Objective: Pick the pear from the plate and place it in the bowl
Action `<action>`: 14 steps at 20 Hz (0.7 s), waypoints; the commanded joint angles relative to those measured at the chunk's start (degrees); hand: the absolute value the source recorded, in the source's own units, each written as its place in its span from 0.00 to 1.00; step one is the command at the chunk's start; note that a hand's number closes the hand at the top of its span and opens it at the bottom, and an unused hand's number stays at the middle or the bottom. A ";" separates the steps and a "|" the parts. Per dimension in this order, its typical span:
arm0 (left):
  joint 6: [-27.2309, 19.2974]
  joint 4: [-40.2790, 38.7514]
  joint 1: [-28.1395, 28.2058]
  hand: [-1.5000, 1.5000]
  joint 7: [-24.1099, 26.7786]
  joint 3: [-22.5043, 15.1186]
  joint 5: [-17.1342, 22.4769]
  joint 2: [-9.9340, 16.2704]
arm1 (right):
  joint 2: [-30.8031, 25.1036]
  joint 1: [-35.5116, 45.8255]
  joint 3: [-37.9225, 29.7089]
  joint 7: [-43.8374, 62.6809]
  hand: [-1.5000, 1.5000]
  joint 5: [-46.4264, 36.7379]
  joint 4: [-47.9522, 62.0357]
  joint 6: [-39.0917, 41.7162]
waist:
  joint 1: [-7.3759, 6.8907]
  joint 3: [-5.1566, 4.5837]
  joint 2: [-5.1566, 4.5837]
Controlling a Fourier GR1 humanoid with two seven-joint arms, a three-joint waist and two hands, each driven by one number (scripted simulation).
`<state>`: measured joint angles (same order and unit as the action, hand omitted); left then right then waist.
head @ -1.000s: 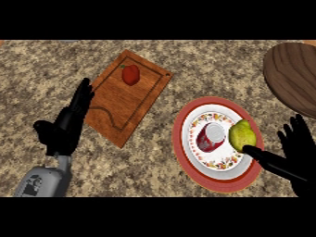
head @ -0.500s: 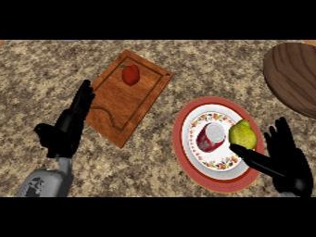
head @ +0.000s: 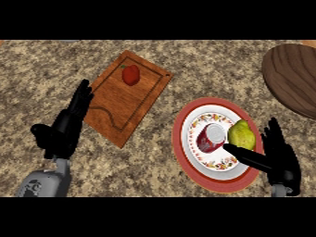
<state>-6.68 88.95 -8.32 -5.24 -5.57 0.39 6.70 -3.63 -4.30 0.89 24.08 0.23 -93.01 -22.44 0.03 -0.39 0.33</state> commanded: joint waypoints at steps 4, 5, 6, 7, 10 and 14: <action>1.07 0.41 -0.76 0.50 -2.04 1.04 0.17 -0.62 | -1.02 4.67 -1.75 0.17 0.00 1.78 6.00 3.09 | -0.08 0.40 -0.34; 1.77 -1.92 -0.63 0.50 1.74 2.58 0.14 0.37 | 0.82 1.96 1.69 -4.18 1.00 -0.19 5.73 3.30 | -0.02 0.39 -0.35; 0.67 0.02 -1.58 0.50 -1.61 0.08 -0.48 -1.27 | -0.15 4.63 3.23 -6.31 1.00 -1.60 8.08 5.03 | -0.30 0.42 -0.38; 0.02 -1.08 0.23 0.50 1.04 -0.11 -1.52 -1.75 | -0.55 4.24 4.01 -6.06 1.00 -2.88 7.27 4.94 | -0.22 0.40 -0.37; -1.30 4.26 0.03 0.50 -3.95 -0.87 -2.39 -1.79 | -0.07 6.25 6.26 -7.44 1.00 -7.28 10.36 3.46 | -0.51 0.42 -0.30; 0.91 -3.08 0.38 0.50 3.96 1.45 -1.22 -2.07 | 1.73 5.71 6.34 -8.55 1.00 -5.77 9.17 4.26 | -0.04 0.38 -0.36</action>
<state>-5.99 88.21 -8.02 -4.34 -4.76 -0.64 5.30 -4.06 -0.03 5.15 15.43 -4.87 -86.03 -18.64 0.23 -0.68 0.56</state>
